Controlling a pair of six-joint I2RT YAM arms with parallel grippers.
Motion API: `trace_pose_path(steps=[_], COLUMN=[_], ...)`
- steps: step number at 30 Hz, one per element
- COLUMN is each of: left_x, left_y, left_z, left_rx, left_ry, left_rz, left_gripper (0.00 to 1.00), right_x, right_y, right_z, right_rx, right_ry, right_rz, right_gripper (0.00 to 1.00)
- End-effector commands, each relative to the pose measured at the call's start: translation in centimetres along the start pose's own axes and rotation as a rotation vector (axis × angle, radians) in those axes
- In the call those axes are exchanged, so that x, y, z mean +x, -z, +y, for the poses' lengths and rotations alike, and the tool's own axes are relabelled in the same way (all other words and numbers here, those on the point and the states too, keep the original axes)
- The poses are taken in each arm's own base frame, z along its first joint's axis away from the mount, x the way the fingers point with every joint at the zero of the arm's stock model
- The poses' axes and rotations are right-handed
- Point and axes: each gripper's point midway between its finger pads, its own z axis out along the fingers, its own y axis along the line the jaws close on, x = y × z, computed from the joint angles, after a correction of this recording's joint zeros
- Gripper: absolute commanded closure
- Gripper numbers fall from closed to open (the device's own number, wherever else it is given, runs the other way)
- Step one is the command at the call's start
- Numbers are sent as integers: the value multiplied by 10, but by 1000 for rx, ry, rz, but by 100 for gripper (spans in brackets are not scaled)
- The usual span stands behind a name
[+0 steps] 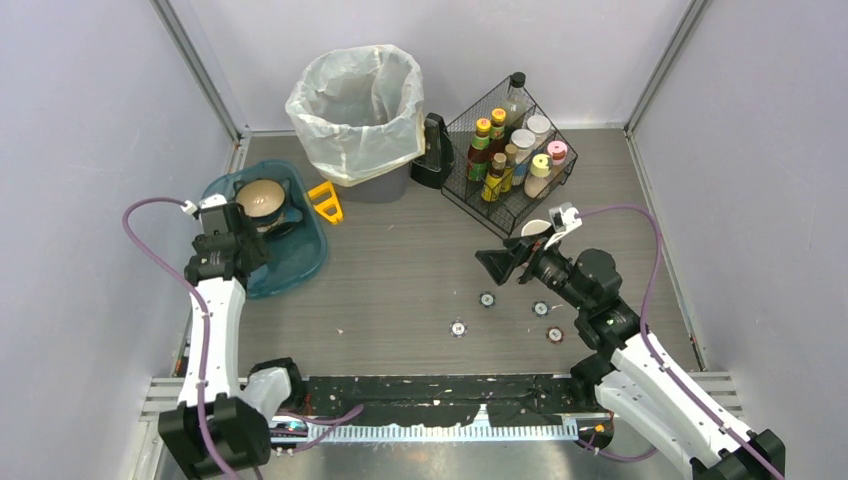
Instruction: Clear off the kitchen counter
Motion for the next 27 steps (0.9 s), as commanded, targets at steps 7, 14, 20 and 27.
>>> trace_pose_path(steps=[7,14,20,27], left_x=[-38,-14,-1,11], left_y=[-41,-65,-82,-92], left_z=[-6,6,5,2], left_rx=[57,-38,-51,-54], left_ry=[97,72,56,32], left_rz=[-90,49,150,244], left_gripper=[100,100,97,78], right_x=[-20,-22,-25,-27], right_y=[5,9,11,14], right_z=[11,11,12,7], right_rx=[-20,-11,-9,26], right_ry=[70,87,94,97], right_rz=[-88,-100,-111,-117], right_gripper=[3,4,4,4])
